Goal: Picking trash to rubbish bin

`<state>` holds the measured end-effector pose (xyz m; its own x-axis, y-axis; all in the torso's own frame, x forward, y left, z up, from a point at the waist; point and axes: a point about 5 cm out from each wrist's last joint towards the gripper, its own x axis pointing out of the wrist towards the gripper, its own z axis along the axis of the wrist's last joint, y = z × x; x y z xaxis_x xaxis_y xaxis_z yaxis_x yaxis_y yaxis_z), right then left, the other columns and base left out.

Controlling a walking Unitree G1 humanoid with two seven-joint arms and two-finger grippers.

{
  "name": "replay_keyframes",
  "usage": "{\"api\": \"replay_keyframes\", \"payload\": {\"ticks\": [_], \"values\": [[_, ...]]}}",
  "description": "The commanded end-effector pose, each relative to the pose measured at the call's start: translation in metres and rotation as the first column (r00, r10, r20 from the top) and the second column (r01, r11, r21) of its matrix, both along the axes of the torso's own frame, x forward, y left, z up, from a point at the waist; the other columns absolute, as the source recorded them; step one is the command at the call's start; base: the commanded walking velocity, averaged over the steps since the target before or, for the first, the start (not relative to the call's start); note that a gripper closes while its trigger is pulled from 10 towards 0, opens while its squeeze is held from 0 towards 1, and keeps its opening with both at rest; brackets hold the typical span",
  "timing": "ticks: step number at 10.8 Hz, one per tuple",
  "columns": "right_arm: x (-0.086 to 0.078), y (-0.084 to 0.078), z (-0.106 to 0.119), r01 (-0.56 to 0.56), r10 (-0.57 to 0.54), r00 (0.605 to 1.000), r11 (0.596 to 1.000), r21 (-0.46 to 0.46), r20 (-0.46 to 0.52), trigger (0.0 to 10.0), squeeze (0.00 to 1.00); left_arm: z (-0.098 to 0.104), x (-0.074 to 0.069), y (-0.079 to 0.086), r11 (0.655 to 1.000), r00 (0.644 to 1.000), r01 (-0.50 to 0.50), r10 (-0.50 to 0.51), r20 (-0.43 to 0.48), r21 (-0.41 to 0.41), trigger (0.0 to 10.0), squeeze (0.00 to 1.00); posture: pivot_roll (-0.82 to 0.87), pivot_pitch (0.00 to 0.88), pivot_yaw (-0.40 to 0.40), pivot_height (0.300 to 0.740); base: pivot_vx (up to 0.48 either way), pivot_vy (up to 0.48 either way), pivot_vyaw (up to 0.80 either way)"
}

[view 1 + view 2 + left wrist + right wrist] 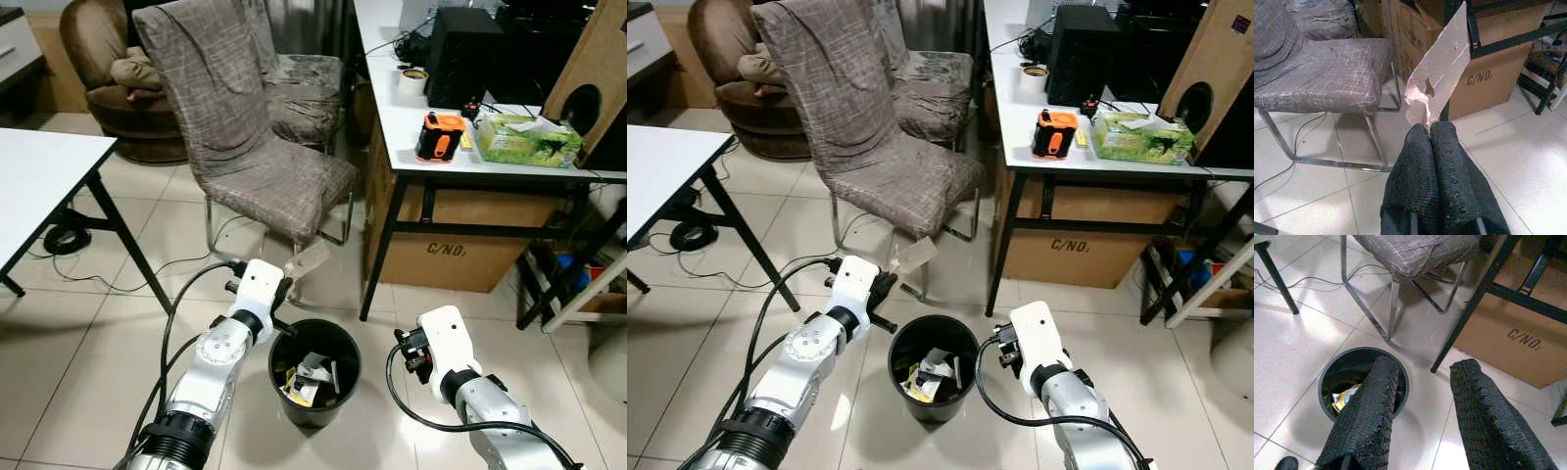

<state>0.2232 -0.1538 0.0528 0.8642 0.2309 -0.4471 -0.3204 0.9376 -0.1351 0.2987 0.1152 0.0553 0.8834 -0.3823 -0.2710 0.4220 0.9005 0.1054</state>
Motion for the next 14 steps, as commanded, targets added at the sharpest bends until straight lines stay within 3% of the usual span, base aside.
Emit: {"api": "replay_keyframes", "payload": {"ticks": [1,7,14], "values": [[0.003,-0.003,0.000,0.012,-0.012,1.000,1.000,-0.003,-0.011,10.0,0.00,0.006,0.003,-0.001,1.000,1.000,0.008,-0.008,0.025,-0.004,10.0,0.00,-0.14,0.021,-0.001,0.740,0.000,0.000,0.00],[-0.001,-0.003,-0.004,-0.026,0.025,0.999,0.999,-0.047,-0.036,10.0,0.00,0.008,0.012,-0.011,0.998,0.998,0.064,-0.064,0.027,0.011,10.0,0.00,-0.17,0.008,0.022,0.740,0.000,0.000,0.00],[-0.001,-0.001,-0.007,-0.033,0.031,0.998,0.999,-0.038,-0.052,10.0,0.00,0.008,0.014,-0.006,0.998,0.998,0.055,-0.055,0.032,0.007,10.0,0.00,-0.15,0.010,0.014,0.740,0.295,0.000,0.00]]}}
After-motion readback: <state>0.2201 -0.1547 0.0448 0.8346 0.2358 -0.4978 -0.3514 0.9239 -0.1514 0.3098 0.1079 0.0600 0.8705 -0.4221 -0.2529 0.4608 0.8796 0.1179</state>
